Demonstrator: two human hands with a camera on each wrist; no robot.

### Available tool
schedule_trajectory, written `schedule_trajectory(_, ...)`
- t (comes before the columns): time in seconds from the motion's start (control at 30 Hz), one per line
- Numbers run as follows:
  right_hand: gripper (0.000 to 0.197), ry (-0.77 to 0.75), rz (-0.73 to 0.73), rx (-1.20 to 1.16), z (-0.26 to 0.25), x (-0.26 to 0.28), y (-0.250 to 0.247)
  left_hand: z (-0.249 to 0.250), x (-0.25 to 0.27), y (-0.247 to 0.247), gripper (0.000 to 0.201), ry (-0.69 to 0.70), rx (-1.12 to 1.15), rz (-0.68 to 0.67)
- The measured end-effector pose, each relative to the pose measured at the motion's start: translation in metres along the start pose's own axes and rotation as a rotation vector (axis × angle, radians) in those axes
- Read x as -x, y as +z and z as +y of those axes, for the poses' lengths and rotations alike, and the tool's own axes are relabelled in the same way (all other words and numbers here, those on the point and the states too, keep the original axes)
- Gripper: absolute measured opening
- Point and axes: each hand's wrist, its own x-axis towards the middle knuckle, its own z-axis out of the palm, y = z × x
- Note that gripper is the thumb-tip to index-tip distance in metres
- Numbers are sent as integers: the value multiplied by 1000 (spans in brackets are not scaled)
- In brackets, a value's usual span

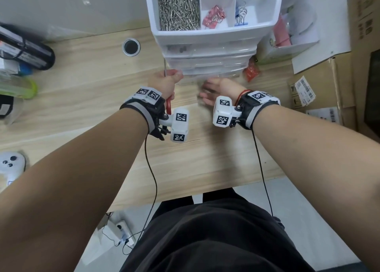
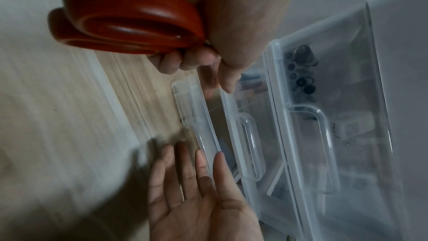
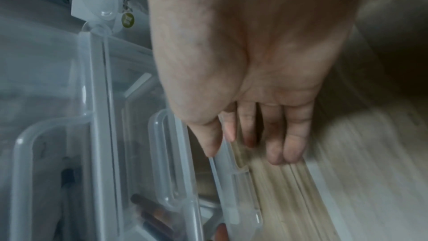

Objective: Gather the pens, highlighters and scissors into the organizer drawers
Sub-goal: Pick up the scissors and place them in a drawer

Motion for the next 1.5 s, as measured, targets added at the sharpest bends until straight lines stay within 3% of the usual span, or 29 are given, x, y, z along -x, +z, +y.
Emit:
schedule_trajectory(0.1, 58, -45, 54, -11, -6, 1, -3, -3, 0, 0, 10, -9, 20, -24)
schedule_trajectory(0.17, 65, -74, 92, -26, -11, 0, -3, -3, -1, 2, 12, -22, 39, -42)
schedule_trajectory(0.3, 57, -124, 174, 27, -21, -4, 0, -1, 1, 9, 16, -17, 82, -81)
schedule_trajectory(0.4, 51, -132, 202, 46, -27, -3, 1, 2, 1, 14, 34, -27, 88, -121)
schedule_trajectory(0.53, 25, -84, 179, 23, -21, 2, 1, 8, 0, 21, 44, -53, 41, -188)
schedule_trajectory(0.67, 22, 2, 162, -11, -7, 9, -3, 10, -1, 23, 43, -86, -9, -235)
schedule_trajectory(0.87, 20, 72, 215, 12, 15, 25, -21, 16, 1, 26, 61, -117, -52, -247)
schedule_trajectory(1.0, 25, 117, 216, 64, 22, 33, -29, 14, 6, 23, 50, -118, 12, -225)
schedule_trajectory(1.1, 51, 192, 173, 345, 19, 32, -33, 12, 15, 22, 26, -169, 63, -124)
schedule_trajectory(1.17, 58, 201, 97, 493, 11, 36, -26, 9, 22, 23, 25, -222, 142, -92)
schedule_trajectory(1.3, 50, 142, -133, 678, -4, 58, 0, 8, 35, 31, 49, -246, 310, -189)
schedule_trajectory(1.37, 35, 104, -260, 753, -8, 62, 5, 11, 40, 35, 57, -216, 385, -224)
schedule_trajectory(1.5, 10, -61, -290, 699, -20, 60, 2, 9, 39, 28, 60, -220, 449, -197)
